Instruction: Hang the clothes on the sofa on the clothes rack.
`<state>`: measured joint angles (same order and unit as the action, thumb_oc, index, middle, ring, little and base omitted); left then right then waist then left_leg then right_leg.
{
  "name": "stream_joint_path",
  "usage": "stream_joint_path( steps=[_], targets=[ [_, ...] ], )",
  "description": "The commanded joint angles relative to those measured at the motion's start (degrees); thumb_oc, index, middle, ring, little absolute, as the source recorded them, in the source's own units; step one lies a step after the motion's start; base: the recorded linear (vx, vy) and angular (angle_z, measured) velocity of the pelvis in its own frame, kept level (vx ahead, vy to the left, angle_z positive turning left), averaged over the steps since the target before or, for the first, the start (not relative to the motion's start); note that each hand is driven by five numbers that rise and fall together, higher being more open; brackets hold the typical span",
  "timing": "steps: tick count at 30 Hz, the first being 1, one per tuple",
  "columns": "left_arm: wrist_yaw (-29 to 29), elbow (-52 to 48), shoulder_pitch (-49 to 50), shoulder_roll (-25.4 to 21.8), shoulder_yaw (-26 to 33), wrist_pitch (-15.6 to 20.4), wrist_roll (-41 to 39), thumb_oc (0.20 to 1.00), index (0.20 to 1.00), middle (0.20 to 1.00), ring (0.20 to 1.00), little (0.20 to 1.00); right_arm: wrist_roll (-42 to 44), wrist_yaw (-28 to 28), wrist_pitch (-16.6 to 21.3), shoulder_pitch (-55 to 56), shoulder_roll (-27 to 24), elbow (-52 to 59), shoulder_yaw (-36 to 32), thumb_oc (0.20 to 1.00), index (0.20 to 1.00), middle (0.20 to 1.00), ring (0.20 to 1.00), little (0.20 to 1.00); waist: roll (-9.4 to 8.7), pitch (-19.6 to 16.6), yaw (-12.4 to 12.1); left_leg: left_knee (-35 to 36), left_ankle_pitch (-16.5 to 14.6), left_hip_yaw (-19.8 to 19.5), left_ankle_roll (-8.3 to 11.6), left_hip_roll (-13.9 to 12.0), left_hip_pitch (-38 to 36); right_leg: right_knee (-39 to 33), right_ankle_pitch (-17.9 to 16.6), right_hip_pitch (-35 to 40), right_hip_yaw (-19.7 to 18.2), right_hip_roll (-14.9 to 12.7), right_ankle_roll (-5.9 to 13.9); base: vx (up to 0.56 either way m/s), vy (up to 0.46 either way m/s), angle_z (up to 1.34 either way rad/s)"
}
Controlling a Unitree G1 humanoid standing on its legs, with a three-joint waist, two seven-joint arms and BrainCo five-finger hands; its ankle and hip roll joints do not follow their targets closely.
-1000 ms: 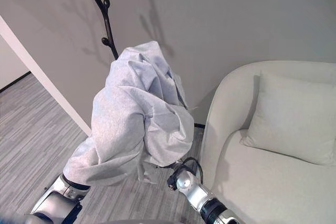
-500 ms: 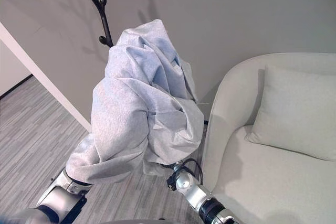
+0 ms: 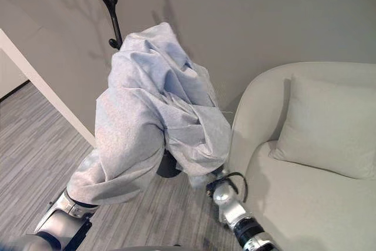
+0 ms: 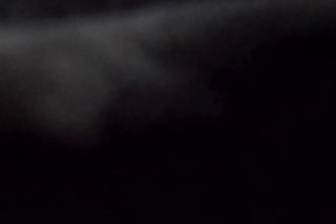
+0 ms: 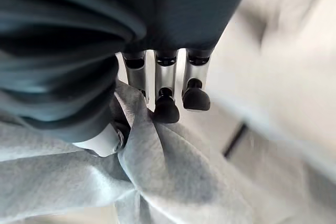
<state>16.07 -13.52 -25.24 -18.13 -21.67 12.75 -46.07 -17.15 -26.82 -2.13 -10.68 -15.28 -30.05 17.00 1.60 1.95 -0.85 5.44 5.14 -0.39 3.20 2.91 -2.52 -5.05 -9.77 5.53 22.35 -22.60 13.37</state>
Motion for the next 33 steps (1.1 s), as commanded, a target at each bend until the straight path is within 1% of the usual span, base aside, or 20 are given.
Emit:
stream_joint_path(
  steps=[1,5,7,8,10,11,12,13,14,16,20,22,23,25,27,28,29,31,32,33],
  targets=[
    [-3.5,-3.2,0.2,-2.1,3.8,0.6,2.6,0.200,0.200,0.200,0.200,0.200,-8.1,-4.9,-1.6,-7.0,-4.0,4.4,-5.3,0.200,0.200,0.200,0.200,0.200,-0.93,0.1,-2.4,-0.4,-9.1,0.3,-2.21,1.5,-3.4,0.1,-13.3,-3.9,-0.9,-6.8,1.63,0.00,0.000,0.00],
    [-5.6,-0.6,5.0,-4.1,7.9,-1.4,5.4,0.200,0.200,0.200,0.200,0.200,-12.3,-7.2,-2.6,-7.9,-9.1,8.8,-12.6,0.200,0.200,0.200,0.200,0.200,-1.81,0.7,-3.0,-0.5,-9.0,1.0,-2.93,0.9,-4.1,1.1,-14.3,-3.8,-0.5,-5.5,1.63,-0.01,0.017,-0.06],
    [-6.4,1.4,6.1,-4.4,9.1,-2.0,7.2,0.200,0.200,0.200,0.200,0.200,-13.3,-7.3,-2.8,-8.4,-10.6,10.6,-14.3,0.200,0.200,0.200,0.200,0.200,-1.04,1.9,-2.8,-0.5,-8.8,1.4,-4.01,0.4,-4.7,7.4,-6.3,-5.1,-1.9,-2.5,1.24,-0.05,0.154,-0.10],
    [-7.0,3.4,7.3,-4.6,10.5,-2.2,9.6,0.200,0.200,0.200,0.200,0.200,-14.2,-7.2,-2.2,-8.8,-12.1,12.9,-15.5,0.200,0.200,0.200,0.200,0.200,-0.21,3.0,-2.5,-0.5,-8.0,1.9,-4.73,-0.7,-5.2,14.3,1.9,-6.8,-5.0,3.5,-1.37,-0.05,0.192,-0.01],
    [-7.8,4.8,8.8,-4.5,11.3,-2.3,11.6,0.200,0.200,0.200,0.200,0.200,-15.1,-7.4,-1.2,-8.7,-13.2,14.6,-16.4,0.200,0.200,0.200,0.200,0.200,0.32,3.2,-2.5,-0.8,-7.2,2.1,-5.46,-0.9,-5.3,21.0,8.6,-8.3,-5.4,9.9,-3.45,-0.04,0.110,-0.11],
    [-8.0,5.2,9.3,-4.3,11.7,-2.4,12.1,0.200,0.200,0.200,0.200,0.200,-15.1,-7.5,-0.6,-8.6,-13.3,15.3,-16.6,0.200,0.200,0.200,0.200,0.200,0.17,2.9,-2.7,-0.8,-6.6,2.2,-5.40,-0.8,-4.9,23.1,10.8,-9.0,-4.8,12.3,-4.60,-0.02,0.018,-0.18],
    [-8.0,5.2,9.3,-4.3,11.7,-2.4,12.1,0.200,0.200,0.200,0.200,0.200,-15.1,-7.5,-0.6,-8.6,-13.3,15.3,-16.6,0.200,0.200,0.200,0.200,0.200,0.15,2.8,-2.7,-0.8,-6.6,2.2,-5.39,-0.8,-4.9,23.2,10.8,-9.1,-4.8,12.3,-4.61,0.00,-0.038,-0.15],
    [-7.5,4.8,10.7,-4.2,12.9,-2.2,14.0,0.200,0.200,0.200,0.200,0.200,-15.1,-7.4,0.3,-9.0,-13.4,16.3,-16.6,0.200,0.200,0.200,0.200,0.200,-0.66,2.6,-3.3,-1.1,-6.3,2.6,-5.23,-0.3,-4.7,23.0,12.7,-8.2,-3.2,14.0,-6.59,0.06,-0.098,-0.08],
    [-7.4,5.4,11.5,-4.1,13.6,-2.4,15.3,0.200,0.200,0.200,0.200,0.200,-14.9,-7.4,0.4,-8.8,-13.4,16.3,-16.1,0.200,0.200,0.200,0.200,0.200,-1.73,2.1,-3.8,-1.1,-6.8,2.3,-4.90,0.4,-4.8,20.0,14.2,-5.9,-3.6,14.2,-7.26,0.08,-0.149,-0.03],
    [-7.2,5.7,13.8,-3.5,14.8,-1.8,16.0,0.200,0.200,0.200,0.200,0.200,-15.0,-7.1,1.1,-8.9,-13.3,15.9,-14.7,0.200,0.200,0.200,0.200,0.200,-2.31,1.3,-4.1,-1.4,-6.5,2.2,-4.30,0.4,-4.5,14.3,13.0,-3.7,-4.8,16.3,-7.79,0.08,-0.125,0.00],
    [-7.0,5.9,14.5,-3.3,14.6,-1.3,16.4,0.200,0.200,0.200,0.200,0.200,-14.1,-6.8,1.6,-9.1,-14.1,15.4,-13.7,0.200,0.200,0.200,0.200,0.200,-3.07,1.4,-4.9,-8.7,-8.1,4.4,-2.09,-0.1,-0.8,6.8,10.7,-0.2,-3.3,16.0,-7.70,0.01,-0.064,-0.13],
    [-6.1,6.9,13.7,-3.1,13.8,-0.8,16.8,0.200,0.200,0.200,0.200,0.200,-14.1,-7.4,1.7,-8.9,-15.4,16.1,-14.1,0.200,0.200,0.200,0.200,0.200,-3.57,2.6,-4.7,-15.1,-5.7,7.0,0.37,-2.3,3.5,5.4,10.5,0.9,-2.4,15.2,-7.97,-0.09,0.007,0.12],
    [-5.4,7.3,12.8,-2.8,13.4,-0.5,17.4,0.200,0.200,0.200,0.200,0.200,-14.4,-7.8,1.5,-8.9,-16.2,16.2,-14.5,0.200,0.200,0.200,0.200,0.200,-3.88,3.1,-4.3,-18.9,-4.7,9.5,1.23,-4.9,6.7,4.7,10.2,1.2,-1.3,14.7,-8.30,-0.09,0.034,0.33],
    [-4.5,7.5,12.1,-3.1,13.2,-0.6,18.9,0.200,0.200,0.200,0.200,0.200,-15.5,-8.7,0.7,-8.8,-18.3,16.4,-15.0,0.200,0.200,0.200,0.200,0.200,-4.65,2.3,-3.6,-16.6,-4.8,16.3,1.24,-13.5,6.7,3.6,11.3,2.3,-0.1,14.0,-7.51,0.08,0.129,0.59],
    [-3.6,7.9,12.2,-3.4,13.6,-0.7,21.1,0.200,0.200,0.200,0.200,0.200,-15.6,-9.0,1.0,-8.7,-19.2,16.2,-15.2,0.200,0.200,0.200,0.200,0.200,-4.41,1.6,-3.9,-10.3,-1.2,15.6,2.45,-15.3,6.1,3.3,11.7,2.9,0.5,13.9,-7.29,0.18,0.226,0.78],
    [-2.8,9.0,11.5,-4.0,13.9,-1.0,23.6,0.200,0.200,0.200,0.200,0.200,-15.1,-9.7,1.1,-8.7,-19.7,15.6,-15.5,0.200,0.200,0.200,0.200,0.200,-4.35,1.4,-4.3,-7.2,3.0,14.3,3.85,-18.6,7.7,3.5,12.2,3.5,0.2,13.3,-6.89,0.19,0.194,0.25],
    [-2.6,9.2,11.3,-3.9,13.8,-0.9,23.7,0.200,0.200,0.200,0.200,0.200,-15.0,-9.8,1.1,-8.8,-19.7,15.5,-15.5,0.200,0.200,0.200,0.200,0.200,-4.24,1.4,-4.2,-6.3,3.5,14.0,4.30,-18.7,7.4,3.7,12.6,3.5,0.3,13.6,-7.03,0.19,0.249,0.23],
    [-1.2,10.1,9.7,-4.6,14.2,-0.9,26.0,0.200,0.200,0.200,0.200,0.200,-14.5,-10.2,0.9,-8.9,-20.3,15.1,-15.6,0.200,0.200,0.200,0.200,0.200,-3.94,1.6,-4.4,-3.1,7.0,13.0,5.51,-21.5,8.5,4.4,13.4,4.2,0.1,13.1,-6.64,0.21,0.249,0.32],
    [-0.2,10.4,8.4,-5.4,14.8,-1.0,29.1,0.200,0.200,0.200,0.200,0.200,-14.6,-10.4,0.5,-8.9,-21.1,15.7,-16.1,0.200,0.200,0.200,0.200,0.200,-3.37,1.7,-4.6,-2.8,8.3,11.0,6.83,-22.6,9.2,4.9,14.1,5.2,-0.7,12.3,-6.00,0.39,0.513,0.16],
    [-0.1,10.2,8.1,-5.6,15.2,-0.7,30.7,0.200,0.200,0.200,0.200,0.200,-14.9,-10.0,0.5,-8.7,-21.0,16.3,-16.5,0.200,0.200,0.200,0.200,0.200,-2.46,1.2,-4.4,-4.1,5.9,10.0,7.28,-22.3,9.0,5.1,14.2,6.6,-1.3,10.9,-5.01,0.39,0.575,-0.15]
  ],
)
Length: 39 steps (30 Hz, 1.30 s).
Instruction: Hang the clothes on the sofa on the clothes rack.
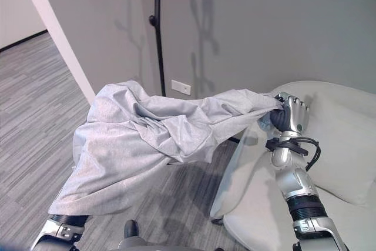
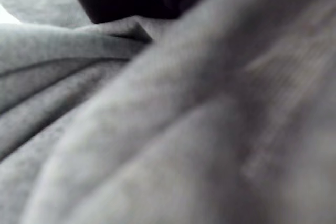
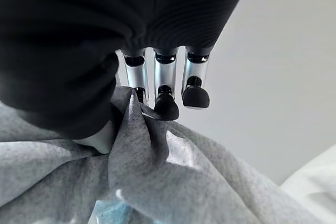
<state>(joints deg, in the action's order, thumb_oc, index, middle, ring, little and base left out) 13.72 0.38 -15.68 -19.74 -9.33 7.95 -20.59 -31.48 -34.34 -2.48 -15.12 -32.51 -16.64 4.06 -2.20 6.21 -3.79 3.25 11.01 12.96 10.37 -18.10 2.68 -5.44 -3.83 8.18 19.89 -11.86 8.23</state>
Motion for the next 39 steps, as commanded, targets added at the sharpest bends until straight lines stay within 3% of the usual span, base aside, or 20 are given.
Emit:
stream_joint_path(
  steps=[1,4,5,7,10,13,15,16,17,18,20,21,22,25,27,30,33,38,39],
  targets=[
    [2.5,-3.7,-1.7,-4.0,2.8,4.3,5.6,0.200,0.200,0.200,0.200,0.200,-0.6,-2.4,0.7,-4.1,-3.5,3.3,-4.0,0.200,0.200,0.200,0.200,0.200,1.64,-3.2,-1.2,-2.8,-1.0,-3.4,0.21,-0.6,3.9,5.5,8.1,4.5,1.2,-0.9,0.50,0.30,0.509,-0.12],
    [2.2,-2.7,-2.6,-4.4,2.3,3.8,7.3,0.200,0.200,0.200,0.200,0.200,-1.2,-2.2,-0.1,-3.4,-2.4,4.3,-5.1,0.200,0.200,0.200,0.200,0.200,1.49,-3.7,-0.6,-5.4,-3.6,-2.4,-0.88,2.8,4.5,6.5,5.1,4.6,1.0,-4.6,1.48,0.21,0.403,0.16],
    [2.2,-2.6,-3.0,-5.2,2.4,3.4,9.1,0.200,0.200,0.200,0.200,0.200,-2.4,-2.3,-0.7,-2.8,-1.7,5.2,-5.8,0.200,0.200,0.200,0.200,0.200,1.18,-4.3,-0.2,-5.5,-5.4,-1.5,-2.81,5.7,4.1,8.0,3.0,3.8,0.8,-6.9,2.15,0.19,0.397,0.25],
    [2.0,-2.6,-3.3,-5.7,2.3,3.2,10.2,0.200,0.200,0.200,0.200,0.200,-3.1,-2.2,-1.1,-2.4,-1.0,6.0,-6.3,0.200,0.200,0.200,0.200,0.200,0.67,-4.8,0.0,-4.8,-6.8,-1.0,-4.25,7.9,3.4,9.8,2.5,3.1,0.5,-8.8,2.70,0.17,0.340,0.18],
    [2.2,-2.2,-5.0,-7.0,1.6,2.7,13.3,0.200,0.200,0.200,0.200,0.200,-4.2,-2.1,-1.8,-2.8,0.6,6.4,-6.3,0.200,0.200,0.200,0.200,0.200,0.54,-4.6,0.8,-2.4,-8.9,0.4,-8.26,12.9,0.4,18.1,-2.1,-0.7,-0.5,-13.0,2.86,0.18,0.400,0.00],
    [2.5,-1.5,-7.3,-8.6,1.7,2.1,18.6,0.200,0.200,0.200,0.200,0.200,-5.4,-1.2,-2.2,-3.5,1.1,7.2,-5.9,0.200,0.200,0.200,0.200,0.200,1.01,-3.9,1.2,0.9,-10.6,2.6,-10.90,16.6,-4.2,27.1,-4.8,-4.1,1.3,-15.7,3.22,0.17,0.369,-0.14],
    [3.5,-0.4,-9.5,-8.8,1.3,2.1,20.1,0.200,0.200,0.200,0.200,0.200,-5.7,-0.3,-1.5,-3.9,0.5,8.7,-5.6,0.200,0.200,0.200,0.200,0.200,1.74,-3.2,2.9,1.7,-11.5,2.7,-11.72,17.4,-6.8,30.8,-3.4,-7.5,0.4,-12.5,2.56,0.16,0.262,-0.40],
    [3.6,-0.2,-9.7,-8.8,1.4,2.2,20.2,0.200,0.200,0.200,0.200,0.200,-5.7,-0.1,-1.6,-3.9,0.4,8.8,-5.6,0.200,0.200,0.200,0.200,0.200,1.84,-3.0,2.8,1.7,-11.6,2.8,-11.65,17.3,-6.9,31.4,-3.0,-7.9,0.1,-12.5,2.46,0.19,0.223,-0.25],
    [4.7,1.8,-12.0,-9.4,1.4,2.1,22.7,0.200,0.200,0.200,0.200,0.200,-5.8,0.3,-1.0,-5.1,-1.1,10.0,-6.0,0.200,0.200,0.200,0.200,0.200,2.66,-2.6,3.8,1.8,-12.5,3.6,-11.94,17.8,-8.9,31.2,-0.5,-11.5,0.1,-9.1,1.89,0.13,0.118,-0.09],
    [4.9,2.1,-12.3,-9.3,1.4,2.2,22.8,0.200,0.200,0.200,0.200,0.200,-5.7,0.4,-1.0,-5.3,-1.2,10.0,-6.0,0.200,0.200,0.200,0.200,0.200,2.83,-2.4,3.7,1.8,-12.7,3.6,-11.85,17.6,-9.0,31.2,-0.3,-11.5,0.1,-8.9,1.76,0.24,0.155,-0.12],
    [6.0,4.2,-16.1,-9.9,0.9,2.3,24.8,0.200,0.200,0.200,0.200,0.200,-6.2,0.4,-1.0,-8.6,-4.6,9.6,-5.9,0.200,0.200,0.200,0.200,0.200,3.10,-1.7,4.8,1.8,-14.1,3.4,-11.36,17.8,-11.5,24.3,2.0,-14.9,1.6,-3.9,0.49,0.18,0.004,-0.23],
    [6.3,5.1,-17.4,-10.0,0.9,2.3,25.2,0.200,0.200,0.200,0.200,0.200,-6.2,0.2,-1.2,-9.5,-5.6,9.1,-5.9,0.200,0.200,0.200,0.200,0.200,2.85,-1.6,5.2,1.8,-14.6,3.0,-10.96,17.8,-12.2,20.5,1.5,-15.9,1.0,-2.3,0.54,0.24,-0.093,-0.13],
    [7.2,6.8,-20.2,-10.4,0.1,2.1,26.5,0.200,0.200,0.200,0.200,0.200,-7.0,0.1,-1.6,-11.4,-8.1,8.5,-5.7,0.200,0.200,0.200,0.200,0.200,2.22,-1.5,6.0,1.8,-15.4,2.7,-10.28,17.6,-13.4,13.9,-1.1,-17.1,-0.1,-0.6,1.30,0.20,-0.087,-0.03],
    [7.8,9.3,-23.3,-10.9,-1.3,2.0,27.6,0.200,0.200,0.200,0.200,0.200,-7.1,-0.1,-2.1,-14.3,-10.3,7.9,-5.3,0.200,0.200,0.200,0.200,0.200,1.96,-1.7,6.6,1.8,-16.1,2.8,-9.67,17.2,-14.5,10.6,-4.0,-17.8,-0.6,-0.1,2.25,0.18,-0.075,0.08],
    [7.4,12.0,-26.7,-11.5,-3.1,1.7,28.0,0.200,0.200,0.200,0.200,0.200,-6.7,-0.2,-2.3,-15.6,-12.3,6.6,-4.9,0.200,0.200,0.200,0.200,0.200,1.26,-2.2,6.7,1.8,-16.9,2.2,-9.49,17.3,-15.2,8.2,-3.8,-15.0,0.2,0.0,1.88,0.25,-0.140,0.28],
    [5.6,12.1,-29.3,-12.6,-4.5,1.5,30.6,0.200,0.200,0.200,0.200,0.200,-6.4,-0.3,-2.0,-16.9,-14.7,5.4,-5.2,0.200,0.200,0.200,0.200,0.200,1.28,-4.5,6.6,0.8,-18.1,1.9,-8.27,15.5,-17.4,8.1,-2.2,-11.6,1.3,1.7,1.05,0.32,-0.202,0.48],
    [5.3,13.0,-32.4,-12.6,-6.3,1.7,32.3,0.200,0.200,0.200,0.200,0.200,-6.1,-0.3,-1.9,-19.3,-16.5,3.8,-4.7,0.200,0.200,0.200,0.200,0.200,1.15,-5.2,6.4,-4.8,-17.9,1.6,-6.41,13.4,-16.0,5.6,-1.7,-8.7,2.2,3.0,-0.02,0.19,-0.184,0.08],
    [7.8,18.1,-40.0,-13.9,-9.3,0.8,32.8,0.200,0.200,0.200,0.200,0.200,-4.0,-0.9,-1.7,-26.2,-21.8,-2.8,-0.2,0.200,0.200,0.200,0.200,0.200,-0.24,-4.5,5.2,-20.9,-10.3,1.3,-1.79,9.1,-9.5,2.2,-0.6,-4.5,3.7,4.7,-2.29,0.09,-0.155,-0.08],
    [7.9,18.4,-40.5,-13.9,-9.4,0.9,32.7,0.200,0.200,0.200,0.200,0.200,-3.9,-1.0,-1.7,-26.8,-22.0,-3.3,0.1,0.200,0.200,0.200,0.200,0.200,-0.14,-4.3,5.3,-21.7,-10.4,1.1,-1.60,8.9,-9.0,2.0,-0.6,-4.5,3.8,4.9,-2.49,0.04,-0.138,-0.15]
  ],
)
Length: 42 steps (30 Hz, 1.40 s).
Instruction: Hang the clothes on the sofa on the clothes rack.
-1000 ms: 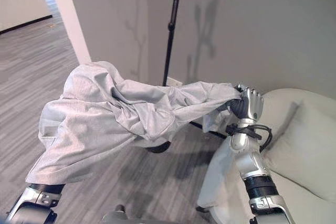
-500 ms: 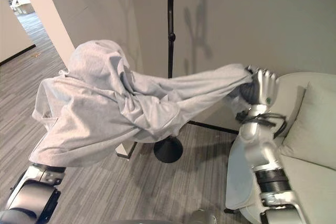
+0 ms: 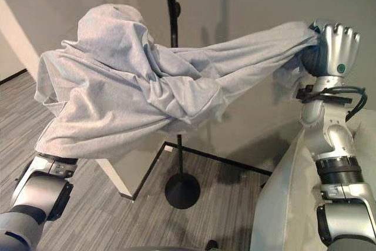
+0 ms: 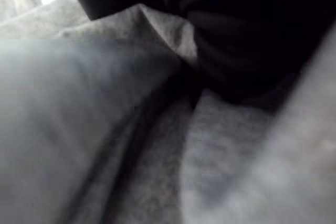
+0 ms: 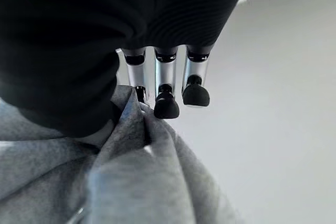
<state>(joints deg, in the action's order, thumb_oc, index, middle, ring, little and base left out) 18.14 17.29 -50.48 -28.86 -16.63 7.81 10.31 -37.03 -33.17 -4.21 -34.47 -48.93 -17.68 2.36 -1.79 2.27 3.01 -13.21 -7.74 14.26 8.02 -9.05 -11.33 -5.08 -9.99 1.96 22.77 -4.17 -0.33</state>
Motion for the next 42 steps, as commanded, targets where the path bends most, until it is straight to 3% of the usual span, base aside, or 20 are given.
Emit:
stream_joint_path(
  steps=[1,2,4,7,9,10,13,17,22,28,35,39,42],
  targets=[
    [4.2,4.6,-9.1,-5.4,-3.6,0.5,1.2,0.200,0.200,0.200,0.200,0.200,3.2,-2.1,0.0,-10.4,-7.8,-5.6,4.3,0.200,0.200,0.200,0.200,0.200,-1.51,0.2,-1.8,-9.6,11.4,0.4,1.08,-2.0,8.5,1.2,6.3,2.7,1.5,-3.0,5.45,0.04,-0.101,-0.13],
    [4.6,7.0,-11.5,-5.9,-4.5,0.0,1.0,0.200,0.200,0.200,0.200,0.200,4.6,-1.7,0.0,-12.6,-8.7,-8.2,6.3,0.200,0.200,0.200,0.200,0.200,-1.71,0.2,-1.9,-9.8,11.4,1.2,1.03,-3.4,9.8,0.8,6.9,3.3,1.9,-2.9,5.35,0.05,-0.091,-0.10],
    [4.8,11.7,-15.3,-6.4,-6.1,-0.7,-0.3,0.200,0.200,0.200,0.200,0.200,6.6,-0.7,0.4,-18.0,-9.9,-12.5,11.5,0.200,0.200,0.200,0.200,0.200,-2.41,0.4,-2.6,-7.3,9.7,2.8,0.08,-3.2,12.0,0.4,7.2,3.8,1.5,-3.2,5.52,0.10,-0.026,0.21],
    [4.5,16.6,-18.7,-8.5,-8.0,-1.5,-1.1,0.200,0.200,0.200,0.200,0.200,10.2,0.8,1.5,-24.5,-9.6,-18.7,17.8,0.200,0.200,0.200,0.200,0.200,-2.62,0.3,-4.5,0.7,7.4,0.7,-1.39,0.6,15.0,0.1,7.9,4.3,-0.1,-3.1,6.09,0.12,0.036,0.04],
    [4.7,18.9,-19.8,-9.2,-8.5,-1.6,-1.3,0.200,0.200,0.200,0.200,0.200,11.7,1.3,2.0,-27.4,-9.1,-21.2,20.6,0.200,0.200,0.200,0.200,0.200,-2.31,0.4,-4.9,5.0,8.8,-0.6,-1.42,1.9,14.8,0.1,8.3,4.7,-1.0,-2.9,6.26,0.14,0.054,-0.32],
    [4.8,23.0,-22.1,-9.6,-10.6,-2.1,-2.0,0.200,0.200,0.200,0.200,0.200,14.1,2.4,2.3,-31.2,-8.5,-25.5,24.6,0.200,0.200,0.200,0.200,0.200,-1.74,0.7,-5.8,9.8,12.4,-3.6,-0.94,2.7,16.3,0.1,9.1,5.9,-2.3,-2.0,6.10,0.24,0.055,-0.45],
    [5.1,26.7,-24.5,-10.1,-12.4,-2.8,-2.9,0.200,0.200,0.200,0.200,0.200,17.3,3.9,2.5,-35.1,-7.4,-29.9,28.6,0.200,0.200,0.200,0.200,0.200,-1.05,1.3,-6.6,13.1,15.5,-6.0,-0.91,3.3,18.9,0.1,10.0,7.1,-3.8,-0.9,5.74,0.15,0.025,-0.52],
    [3.9,35.9,-26.3,-9.6,-15.2,-3.3,-5.0,0.200,0.200,0.200,0.200,0.200,19.7,6.3,2.7,-39.5,-4.2,-37.3,34.5,0.200,0.200,0.200,0.200,0.200,0.01,0.2,-6.7,15.4,16.7,-6.9,-0.87,3.1,17.1,0.2,10.8,8.5,-5.3,-0.2,5.76,0.20,0.057,-0.38],
    [1.3,45.0,-28.8,-8.6,-19.2,-3.4,-6.3,0.200,0.200,0.200,0.200,0.200,20.8,8.9,2.4,-44.1,-1.1,-46.0,40.8,0.200,0.200,0.200,0.200,0.200,0.58,-1.6,-5.8,18.1,16.9,-4.6,-1.28,3.3,13.8,0.1,11.3,8.5,-6.2,-0.4,5.99,0.16,0.067,-0.12],
    [0.3,47.6,-32.1,-7.9,-22.1,-3.3,-5.7,0.200,0.200,0.200,0.200,0.200,21.2,10.1,2.1,-46.8,0.2,-51.6,43.4,0.200,0.200,0.200,0.200,0.200,0.77,-2.4,-5.2,18.2,15.8,-3.7,-1.97,4.2,13.2,0.1,11.1,8.2,-6.8,-1.0,6.66,0.09,0.043,-0.05],
    [-1.9,52.8,-33.7,-3.9,-24.1,-4.1,-5.9,0.200,0.200,0.200,0.200,0.200,21.1,12.3,1.4,-47.5,2.9,-56.9,45.1,0.200,0.200,0.200,0.200,0.200,1.56,-2.6,-4.1,18.2,14.7,-3.6,-2.64,5.4,13.4,0.1,10.4,7.2,-7.3,-1.8,7.40,0.08,0.036,-0.04],
    [-3.4,54.2,-29.3,-0.2,-22.2,-4.7,-6.5,0.200,0.200,0.200,0.200,0.200,20.1,14.0,1.0,-41.9,6.6,-57.3,43.3,0.200,0.200,0.200,0.200,0.200,1.99,-2.1,-3.2,18.2,14.3,-3.6,-3.10,6.0,14.1,0.1,10.0,6.1,-7.8,-2.1,7.45,0.05,0.046,-0.07],
    [-4.1,54.1,-22.3,5.0,-18.2,-4.5,-9.4,0.200,0.200,0.200,0.200,0.200,20.5,15.3,1.2,-32.2,12.2,-57.8,39.8,0.200,0.200,0.200,0.200,0.200,2.42,-0.8,-2.6,18.2,13.7,-3.7,-3.75,6.5,14.2,0.4,9.9,5.2,-8.2,-2.6,7.43,0.01,0.056,-0.05]
  ],
)
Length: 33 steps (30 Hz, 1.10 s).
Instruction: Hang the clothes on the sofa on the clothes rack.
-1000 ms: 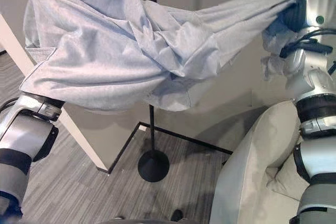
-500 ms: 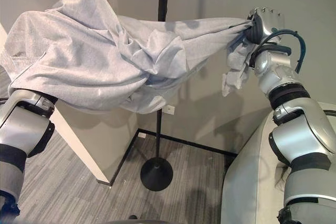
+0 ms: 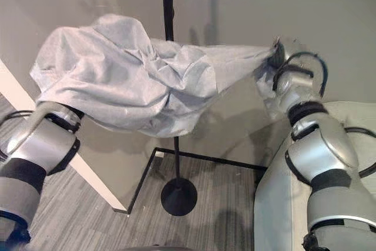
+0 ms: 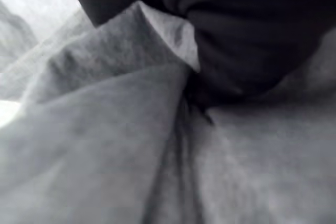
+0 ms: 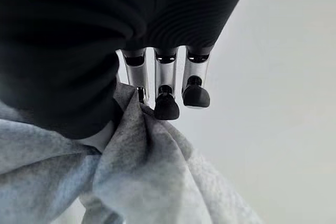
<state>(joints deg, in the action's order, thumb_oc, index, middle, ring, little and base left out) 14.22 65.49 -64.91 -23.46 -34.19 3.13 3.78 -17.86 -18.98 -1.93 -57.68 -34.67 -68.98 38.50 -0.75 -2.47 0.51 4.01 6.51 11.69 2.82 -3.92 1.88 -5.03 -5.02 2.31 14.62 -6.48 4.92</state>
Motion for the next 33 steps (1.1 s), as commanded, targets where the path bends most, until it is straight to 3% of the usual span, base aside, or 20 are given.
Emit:
stream_joint_path(
  steps=[1,2,3,4,5,10,12,13,19,27,30,32,33],
  targets=[
    [-0.4,5.4,-5.8,1.2,0.8,0.2,-4.8,0.200,0.200,0.200,0.200,0.200,1.9,1.2,-1.1,-6.4,-0.3,-6.4,2.5,0.200,0.200,0.200,0.200,0.200,1.52,4.1,0.0,1.0,-0.6,-1.2,1.28,1.5,1.3,0.3,4.7,4.4,-0.1,-0.3,2.13,0.00,0.073,-0.05],
    [-0.4,3.5,0.9,5.8,4.9,0.8,-10.6,0.200,0.200,0.200,0.200,0.200,5.0,0.4,-0.5,0.4,5.4,-4.7,-1.5,0.200,0.200,0.200,0.200,0.200,1.57,4.7,0.0,1.0,-1.0,-1.3,0.82,1.8,1.3,0.4,4.6,4.0,-0.4,-0.6,2.10,0.00,0.072,-0.03],
    [0.1,2.3,3.6,7.5,6.6,1.2,-13.0,0.200,0.200,0.200,0.200,0.200,6.1,-0.2,0.0,2.8,7.6,-3.3,-2.7,0.200,0.200,0.200,0.200,0.200,1.55,4.9,0.0,1.0,-1.2,-1.2,0.69,1.9,1.1,0.4,4.5,4.1,-0.3,-0.7,2.11,0.02,0.072,-0.03],
    [0.7,-1.1,7.9,10.0,8.5,2.1,-16.1,0.307,0.307,0.307,0.307,0.307,7.8,-1.3,1.0,6.5,10.4,0.0,-4.9,0.200,0.200,0.200,0.200,0.200,1.48,5.0,-0.1,1.0,-1.7,-1.2,0.43,2.0,0.7,0.4,4.5,4.2,-0.2,-0.8,2.14,0.01,0.053,-0.01],
    [1.2,-3.5,10.6,11.3,9.0,2.7,-17.7,1.000,1.000,1.000,1.000,1.000,9.5,-2.1,1.8,8.6,12.3,2.5,-6.4,0.200,0.200,0.200,0.200,0.200,1.31,4.9,-0.2,1.0,-1.9,-1.2,0.31,2.1,0.4,0.3,4.5,4.4,-0.2,-0.9,2.18,0.02,0.044,0.01],
    [3.6,-18.6,25.4,14.2,14.0,5.7,-25.7,1.000,1.000,1.000,1.000,1.000,22.8,-3.1,7.5,20.3,19.3,21.1,-13.8,0.200,0.200,0.200,0.200,0.200,0.10,4.2,-0.8,1.0,-3.1,-0.8,-0.09,1.9,-1.7,0.3,4.2,5.5,-0.5,-1.1,2.01,0.01,0.011,0.01],
    [3.4,-18.9,27.0,14.7,14.5,5.4,-26.4,1.000,1.000,1.000,1.000,1.000,24.4,-2.0,7.9,21.4,19.9,22.7,-13.8,0.200,0.200,0.200,0.200,0.200,-0.10,4.0,-1.0,1.0,-3.2,-0.8,-0.10,1.9,-1.9,0.2,4.1,5.7,-0.6,-1.1,1.99,0.00,0.000,0.00],
    [3.2,-19.3,28.8,14.9,15.2,5.3,-27.6,1.000,1.000,1.000,1.000,1.000,25.5,-0.9,8.1,22.7,20.2,24.1,-13.7,1.000,1.000,1.000,1.000,1.000,-0.26,4.0,-1.1,1.0,-3.2,-0.7,-0.11,1.9,-2.1,0.2,4.0,5.8,-0.6,-1.1,2.00,0.00,0.000,0.00],
    [3.2,-24.7,40.0,15.1,18.1,7.1,-28.7,1.000,1.000,1.000,1.000,1.000,25.2,1.1,8.8,30.5,19.6,29.2,-15.5,1.000,1.000,1.000,1.000,1.000,-0.99,3.5,-2.2,1.0,-3.4,-0.7,-0.15,1.9,-2.6,0.0,3.9,6.2,0.2,-1.3,1.99,0.00,0.000,0.00],
    [3.0,-25.7,47.7,13.5,23.7,8.1,-31.6,1.000,1.000,1.000,1.000,1.000,25.8,1.6,9.4,37.3,19.8,30.5,-18.4,1.000,1.000,1.000,1.000,1.000,-0.86,3.1,-2.7,1.0,-3.7,-0.9,-0.25,2.0,-3.1,0.0,4.0,6.7,0.7,-1.5,2.10,0.00,-0.013,0.01],
    [-7.7,-27.0,53.9,11.5,26.8,9.0,-40.3,1.000,1.000,1.000,1.000,1.000,25.3,3.3,10.6,42.3,19.9,32.6,-20.4,1.000,1.000,1.000,1.000,1.000,-0.26,3.0,-2.8,1.0,-4.0,-0.8,-0.36,2.1,-3.7,0.2,4.1,6.9,0.7,-1.8,2.31,0.00,0.000,0.00],
    [-14.9,-24.3,55.0,12.1,28.0,6.3,-48.8,1.000,1.000,1.000,1.000,1.000,25.3,4.8,10.6,44.0,20.3,32.6,-20.8,1.000,1.000,1.000,1.000,1.000,0.20,3.0,-2.6,1.0,-4.3,-0.4,-0.45,2.1,-4.2,0.3,4.1,7.1,0.7,-1.9,2.48,0.00,0.000,0.00],
    [-20.3,-22.3,57.0,11.0,28.3,5.0,-48.8,1.000,1.000,1.000,1.000,1.000,25.2,6.6,10.4,46.2,20.2,32.5,-21.8,1.000,1.000,1.000,1.000,1.000,0.81,2.9,-2.2,1.0,-4.5,-0.1,-0.56,2.1,-4.7,0.5,4.1,7.2,0.6,-2.0,2.61,0.00,0.000,0.00]
  ],
)
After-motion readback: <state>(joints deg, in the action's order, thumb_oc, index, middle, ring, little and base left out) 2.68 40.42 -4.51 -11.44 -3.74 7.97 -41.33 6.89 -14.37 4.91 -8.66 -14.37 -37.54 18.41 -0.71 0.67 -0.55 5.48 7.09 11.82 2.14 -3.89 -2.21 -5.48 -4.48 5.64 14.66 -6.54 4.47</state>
